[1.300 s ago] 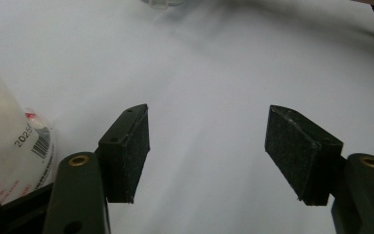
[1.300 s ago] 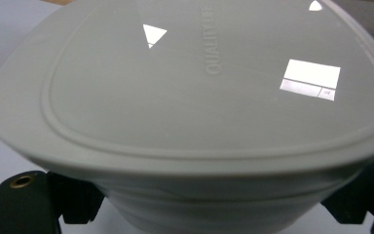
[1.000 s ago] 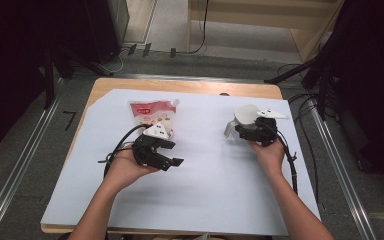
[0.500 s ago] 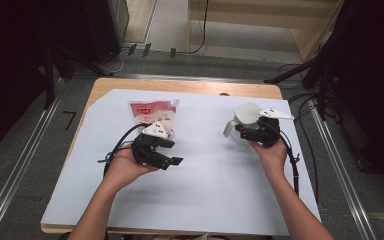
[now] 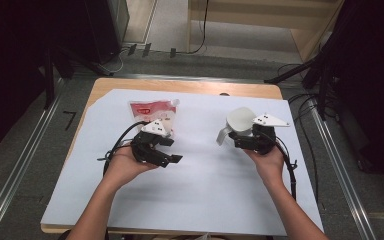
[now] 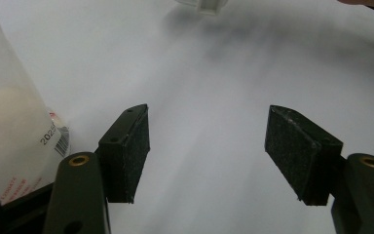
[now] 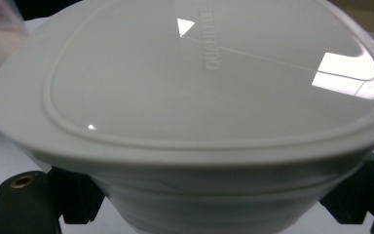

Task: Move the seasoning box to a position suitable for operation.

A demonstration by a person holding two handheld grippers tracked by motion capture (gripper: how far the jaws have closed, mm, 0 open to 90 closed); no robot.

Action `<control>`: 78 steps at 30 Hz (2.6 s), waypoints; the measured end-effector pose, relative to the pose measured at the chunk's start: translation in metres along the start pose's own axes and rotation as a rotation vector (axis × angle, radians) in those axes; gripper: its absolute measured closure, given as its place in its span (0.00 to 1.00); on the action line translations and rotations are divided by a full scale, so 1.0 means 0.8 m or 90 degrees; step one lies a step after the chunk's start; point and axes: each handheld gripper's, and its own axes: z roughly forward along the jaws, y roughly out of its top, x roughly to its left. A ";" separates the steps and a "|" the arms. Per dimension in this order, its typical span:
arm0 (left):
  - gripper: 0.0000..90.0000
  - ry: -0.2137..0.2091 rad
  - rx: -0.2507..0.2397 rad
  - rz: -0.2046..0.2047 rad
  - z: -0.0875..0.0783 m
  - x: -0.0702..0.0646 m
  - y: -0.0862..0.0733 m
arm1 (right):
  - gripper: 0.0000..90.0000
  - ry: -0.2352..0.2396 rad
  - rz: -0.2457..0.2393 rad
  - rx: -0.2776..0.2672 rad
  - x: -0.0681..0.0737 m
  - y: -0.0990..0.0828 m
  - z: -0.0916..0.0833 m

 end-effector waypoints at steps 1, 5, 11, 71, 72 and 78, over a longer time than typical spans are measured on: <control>0.38 -0.001 0.003 0.000 0.000 0.001 0.000 | 0.16 0.011 -0.004 -0.001 0.005 0.000 -0.002; 0.38 -0.002 0.003 -0.005 0.000 0.004 0.000 | 0.16 0.023 -0.013 -0.002 0.019 -0.001 -0.006; 0.38 -0.003 0.001 -0.005 0.002 0.006 0.001 | 0.16 0.049 -0.022 0.001 0.042 -0.007 -0.006; 0.38 0.001 0.004 -0.006 0.004 0.009 -0.002 | 0.09 0.171 -0.067 0.102 0.116 -0.046 -0.007; 0.38 0.001 0.002 -0.007 0.004 0.009 -0.002 | 0.09 0.172 -0.071 0.101 0.114 -0.046 -0.010; 0.47 0.003 0.002 0.000 0.002 0.008 -0.002 | 0.23 0.172 -0.069 0.124 0.106 -0.046 -0.035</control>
